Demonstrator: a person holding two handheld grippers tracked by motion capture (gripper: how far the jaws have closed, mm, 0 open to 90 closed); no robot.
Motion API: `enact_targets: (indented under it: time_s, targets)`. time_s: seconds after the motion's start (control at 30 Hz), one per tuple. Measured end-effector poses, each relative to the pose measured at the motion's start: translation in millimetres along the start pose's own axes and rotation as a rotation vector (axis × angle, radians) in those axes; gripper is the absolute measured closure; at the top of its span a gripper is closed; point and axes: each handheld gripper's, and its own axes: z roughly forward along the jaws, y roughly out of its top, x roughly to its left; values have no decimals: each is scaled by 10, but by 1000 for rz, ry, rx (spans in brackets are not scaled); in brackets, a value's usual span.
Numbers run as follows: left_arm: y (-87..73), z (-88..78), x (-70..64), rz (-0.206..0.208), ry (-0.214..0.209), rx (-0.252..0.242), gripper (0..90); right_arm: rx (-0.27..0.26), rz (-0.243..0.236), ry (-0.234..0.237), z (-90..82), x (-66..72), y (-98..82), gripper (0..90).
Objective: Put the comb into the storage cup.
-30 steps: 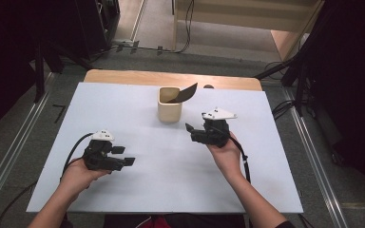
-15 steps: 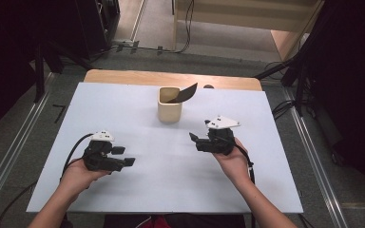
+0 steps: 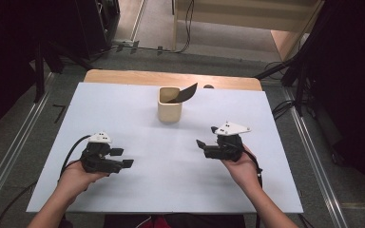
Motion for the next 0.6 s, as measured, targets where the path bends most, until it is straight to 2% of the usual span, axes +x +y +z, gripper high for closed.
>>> enact_targets:
  time_s: [0.6]
  targets:
    - [-48, -21, -39, 1, -5, -7, 342, 48, 18, 25, -158, -54, -221, 246]
